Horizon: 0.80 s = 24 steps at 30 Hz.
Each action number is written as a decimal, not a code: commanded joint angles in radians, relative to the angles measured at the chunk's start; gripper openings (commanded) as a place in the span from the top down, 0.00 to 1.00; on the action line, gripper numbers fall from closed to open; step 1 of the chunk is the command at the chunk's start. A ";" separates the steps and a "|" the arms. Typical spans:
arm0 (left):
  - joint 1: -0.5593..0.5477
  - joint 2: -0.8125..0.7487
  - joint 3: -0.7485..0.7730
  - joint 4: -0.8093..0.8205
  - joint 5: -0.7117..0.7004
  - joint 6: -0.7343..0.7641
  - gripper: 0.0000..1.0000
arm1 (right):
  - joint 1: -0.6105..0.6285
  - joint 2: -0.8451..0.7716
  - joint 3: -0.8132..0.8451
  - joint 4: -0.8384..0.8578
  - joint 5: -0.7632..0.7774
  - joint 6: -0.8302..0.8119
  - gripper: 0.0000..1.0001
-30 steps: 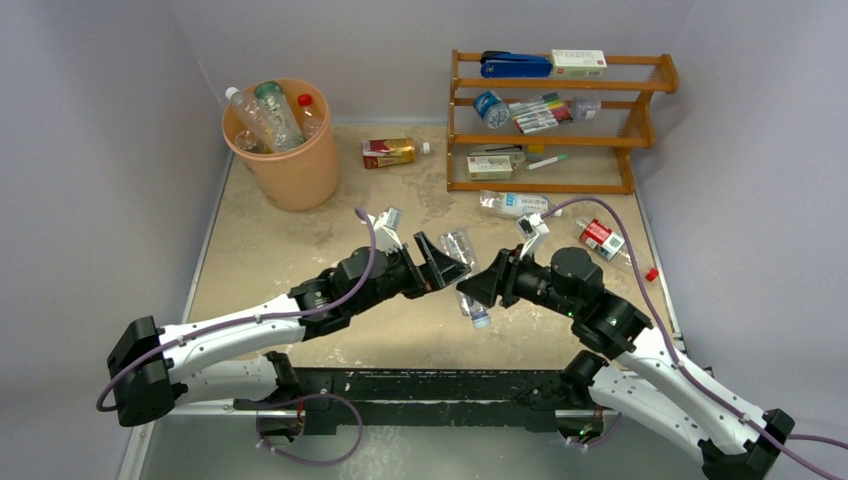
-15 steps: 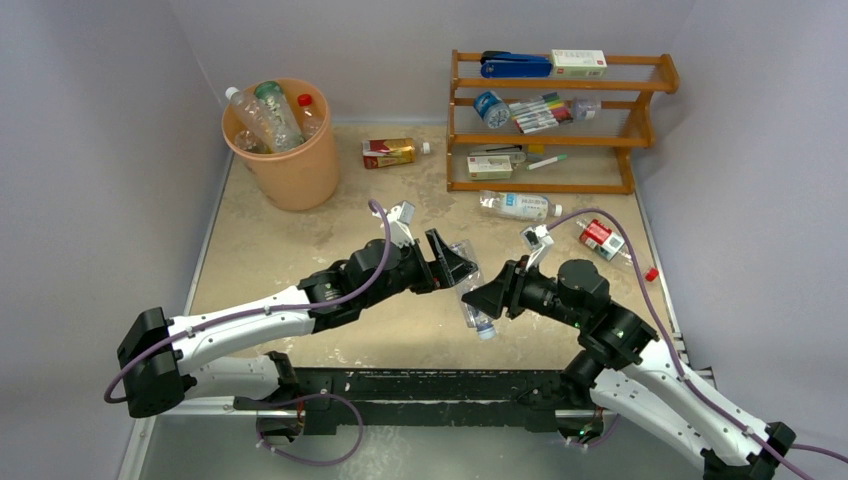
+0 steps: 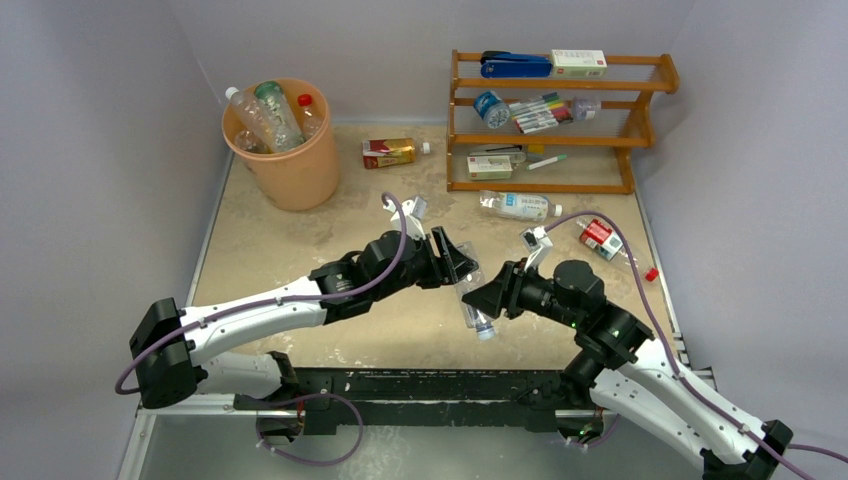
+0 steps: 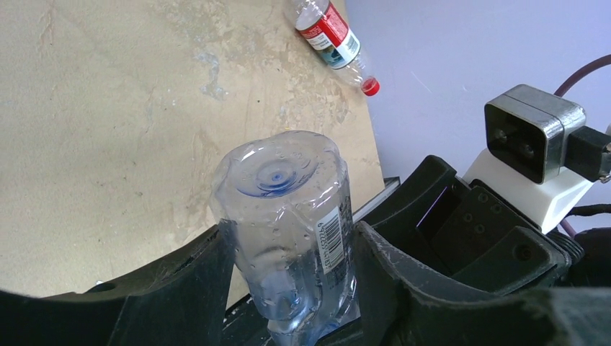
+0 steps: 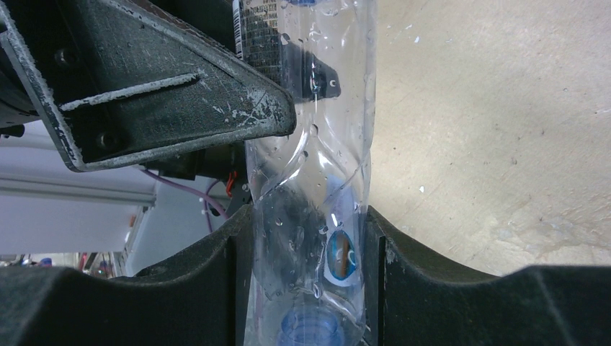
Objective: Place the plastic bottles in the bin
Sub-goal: Pick up the plastic bottle at the center of the board.
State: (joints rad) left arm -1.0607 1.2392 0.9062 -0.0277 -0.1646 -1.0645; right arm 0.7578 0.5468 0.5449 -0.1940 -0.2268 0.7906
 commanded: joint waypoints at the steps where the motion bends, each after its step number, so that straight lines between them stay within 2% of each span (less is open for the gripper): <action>1: 0.011 0.028 0.070 -0.062 -0.091 0.071 0.56 | 0.009 -0.022 0.011 0.092 -0.070 0.003 0.57; 2: 0.010 0.030 0.083 -0.078 -0.101 0.082 0.56 | 0.009 -0.024 0.013 0.086 -0.068 0.003 0.55; 5: 0.012 0.037 0.138 -0.140 -0.145 0.128 0.56 | 0.009 -0.038 0.018 0.066 -0.061 0.003 0.34; 9: 0.042 0.075 0.230 -0.212 -0.142 0.185 0.56 | 0.009 -0.059 0.020 0.035 -0.050 0.005 0.27; 11: 0.071 0.091 0.263 -0.229 -0.121 0.205 0.56 | 0.009 -0.070 0.020 0.025 -0.050 0.007 0.19; 17: 0.210 0.132 0.362 -0.291 -0.034 0.283 0.56 | 0.009 -0.120 0.010 -0.015 -0.039 0.024 0.16; 24: 0.432 0.225 0.610 -0.425 0.047 0.406 0.57 | 0.009 -0.190 -0.039 -0.033 -0.040 0.062 0.15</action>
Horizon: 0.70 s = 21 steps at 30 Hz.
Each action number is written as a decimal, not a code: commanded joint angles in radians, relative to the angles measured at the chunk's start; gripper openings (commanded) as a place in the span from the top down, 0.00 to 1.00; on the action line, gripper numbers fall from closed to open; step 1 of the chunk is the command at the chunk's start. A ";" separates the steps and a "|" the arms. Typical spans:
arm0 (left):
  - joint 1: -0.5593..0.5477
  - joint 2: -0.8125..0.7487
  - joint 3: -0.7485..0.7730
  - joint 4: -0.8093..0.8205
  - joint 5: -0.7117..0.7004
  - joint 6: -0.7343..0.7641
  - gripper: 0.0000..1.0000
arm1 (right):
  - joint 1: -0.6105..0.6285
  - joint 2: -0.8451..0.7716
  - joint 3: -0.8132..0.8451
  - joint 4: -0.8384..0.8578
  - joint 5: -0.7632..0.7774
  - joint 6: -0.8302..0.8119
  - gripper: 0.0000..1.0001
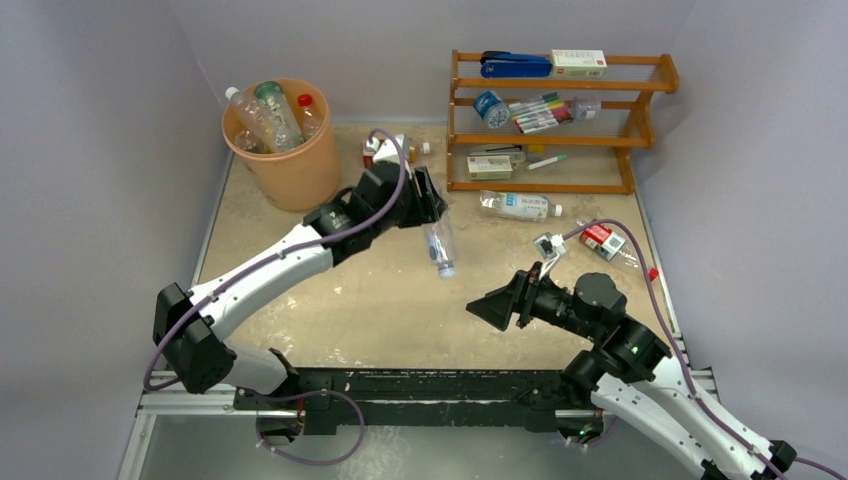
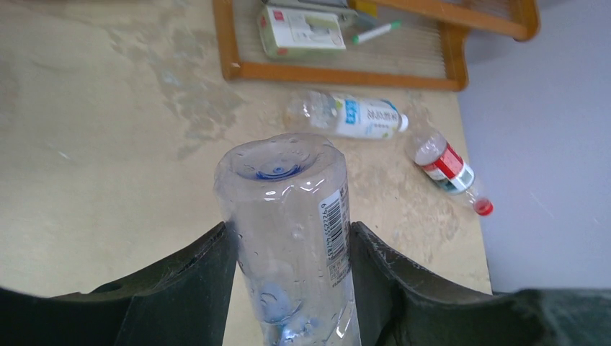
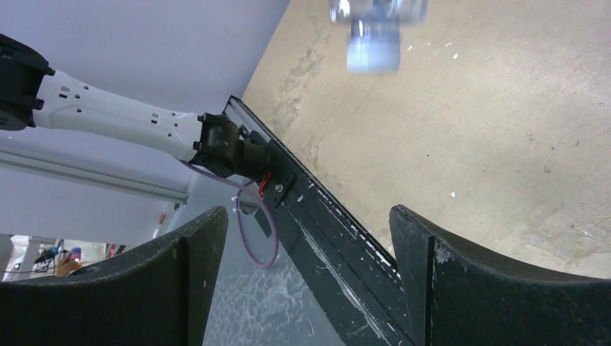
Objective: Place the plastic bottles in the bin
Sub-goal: Pick up the plastic bottle at the center of the board, then place the plastic bottle in the trash bin.
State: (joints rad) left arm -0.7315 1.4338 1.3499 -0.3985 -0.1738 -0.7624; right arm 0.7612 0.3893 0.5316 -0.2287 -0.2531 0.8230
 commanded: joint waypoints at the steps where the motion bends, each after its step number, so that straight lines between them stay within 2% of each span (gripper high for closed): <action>1: 0.127 0.045 0.205 -0.071 0.060 0.121 0.57 | 0.006 -0.040 -0.030 0.001 -0.014 0.035 0.15; 16: 0.559 0.328 0.750 -0.210 0.172 0.196 0.57 | 0.006 -0.107 -0.069 -0.026 -0.017 0.076 0.14; 21: 0.682 0.365 0.798 -0.156 0.178 0.190 0.57 | 0.006 -0.145 -0.089 -0.038 -0.018 0.096 0.13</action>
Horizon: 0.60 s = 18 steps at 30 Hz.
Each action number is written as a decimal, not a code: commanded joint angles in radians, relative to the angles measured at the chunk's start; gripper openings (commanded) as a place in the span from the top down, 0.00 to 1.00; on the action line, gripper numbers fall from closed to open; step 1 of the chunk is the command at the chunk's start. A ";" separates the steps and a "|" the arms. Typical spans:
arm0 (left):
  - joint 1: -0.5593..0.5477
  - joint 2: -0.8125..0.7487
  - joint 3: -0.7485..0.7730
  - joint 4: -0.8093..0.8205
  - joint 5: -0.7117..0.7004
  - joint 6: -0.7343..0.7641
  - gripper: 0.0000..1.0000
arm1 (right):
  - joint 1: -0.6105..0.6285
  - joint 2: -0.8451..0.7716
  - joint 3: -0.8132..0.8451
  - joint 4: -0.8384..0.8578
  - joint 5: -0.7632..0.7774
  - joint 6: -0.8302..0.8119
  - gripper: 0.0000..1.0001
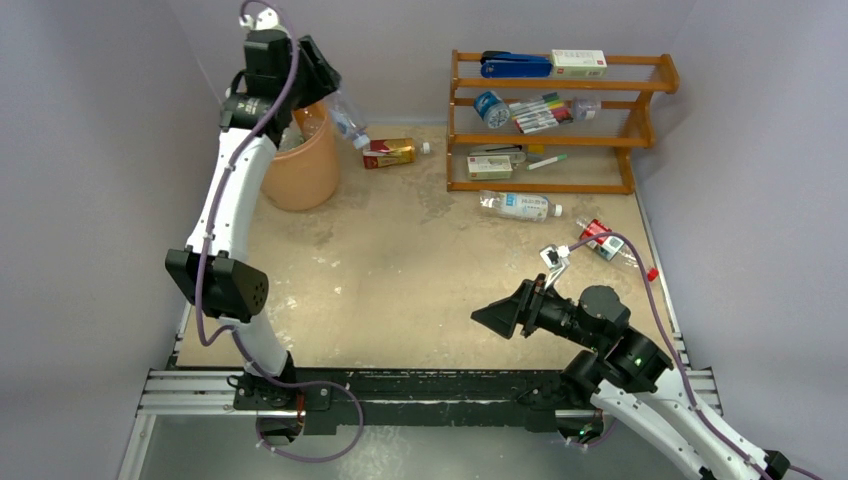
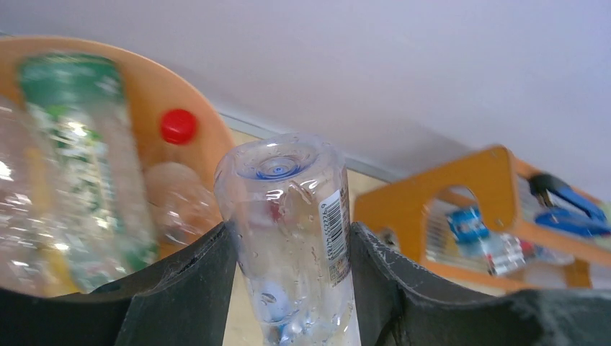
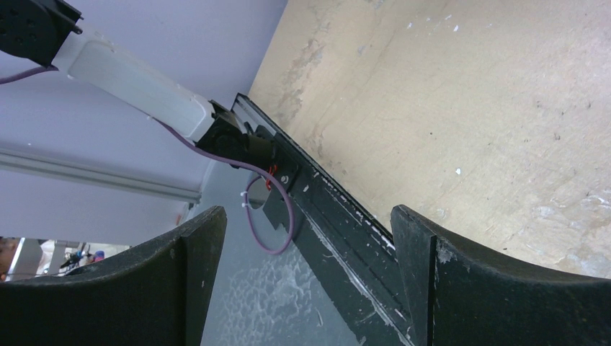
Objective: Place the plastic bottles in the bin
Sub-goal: Place the plastic bottle in the trash bin.
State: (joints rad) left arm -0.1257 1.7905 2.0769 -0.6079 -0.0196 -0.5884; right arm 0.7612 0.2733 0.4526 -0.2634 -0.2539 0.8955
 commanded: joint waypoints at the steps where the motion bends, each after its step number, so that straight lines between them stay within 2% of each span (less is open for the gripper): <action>1: 0.096 0.013 0.077 0.064 0.022 0.016 0.57 | 0.006 -0.037 -0.014 -0.009 -0.017 0.027 0.13; 6: 0.148 0.026 0.080 0.125 -0.011 0.040 0.57 | 0.006 -0.064 -0.023 -0.032 -0.011 0.037 0.12; 18: 0.149 0.080 0.067 0.210 -0.206 0.161 0.57 | 0.006 -0.067 -0.053 -0.014 -0.015 0.054 0.11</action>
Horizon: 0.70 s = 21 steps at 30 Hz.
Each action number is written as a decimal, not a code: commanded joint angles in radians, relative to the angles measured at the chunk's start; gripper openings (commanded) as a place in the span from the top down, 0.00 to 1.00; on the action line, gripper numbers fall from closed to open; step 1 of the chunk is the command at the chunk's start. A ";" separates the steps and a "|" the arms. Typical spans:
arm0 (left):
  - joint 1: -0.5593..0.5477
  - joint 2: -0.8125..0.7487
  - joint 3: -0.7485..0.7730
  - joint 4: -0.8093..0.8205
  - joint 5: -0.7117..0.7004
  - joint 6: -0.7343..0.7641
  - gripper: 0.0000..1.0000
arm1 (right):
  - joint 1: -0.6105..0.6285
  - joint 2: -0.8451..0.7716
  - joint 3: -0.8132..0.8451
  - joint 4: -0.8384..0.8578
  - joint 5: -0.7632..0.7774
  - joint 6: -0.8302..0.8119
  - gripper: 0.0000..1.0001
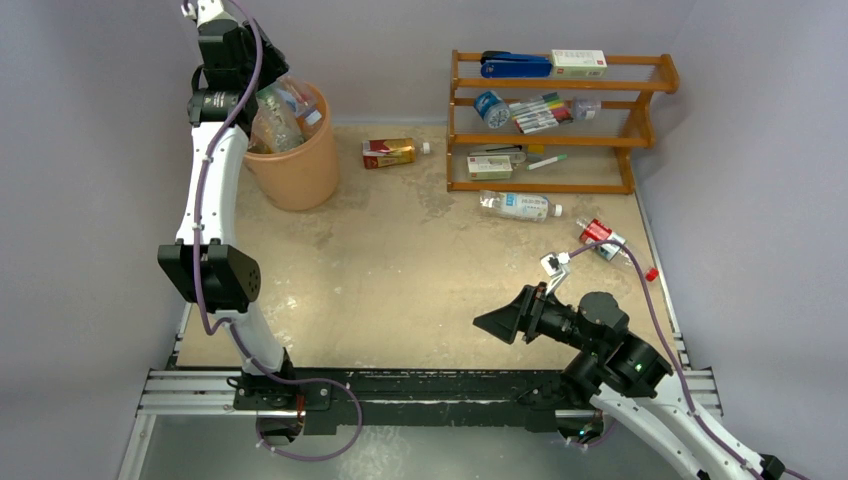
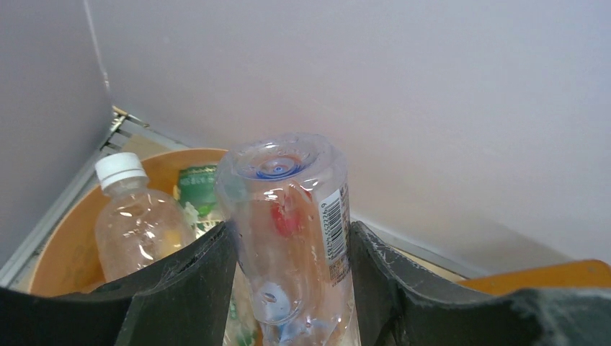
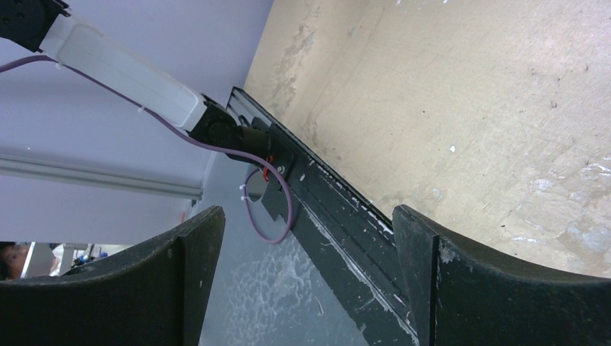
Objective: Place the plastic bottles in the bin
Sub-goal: Place the plastic bottle in the trash bin.
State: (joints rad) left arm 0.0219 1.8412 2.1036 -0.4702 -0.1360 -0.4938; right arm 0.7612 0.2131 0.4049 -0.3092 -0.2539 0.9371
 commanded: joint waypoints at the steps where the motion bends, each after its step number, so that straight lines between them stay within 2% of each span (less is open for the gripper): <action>1: 0.002 0.041 0.042 0.075 -0.096 0.068 0.57 | 0.006 -0.006 -0.008 0.034 -0.016 0.012 0.11; 13: -0.033 0.143 0.053 0.104 -0.139 0.104 0.57 | 0.006 -0.032 -0.032 0.015 -0.012 0.024 0.11; 18: -0.051 0.150 0.006 0.126 -0.138 0.112 0.41 | 0.006 -0.021 -0.054 0.048 -0.019 0.031 0.11; 21: -0.065 0.167 0.010 0.116 -0.140 0.124 0.37 | 0.006 -0.009 -0.056 0.058 -0.022 0.028 0.10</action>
State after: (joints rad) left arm -0.0231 1.9965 2.1101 -0.4042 -0.2623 -0.4000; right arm 0.7612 0.1913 0.3473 -0.3073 -0.2543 0.9607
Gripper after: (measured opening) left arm 0.619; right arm 0.893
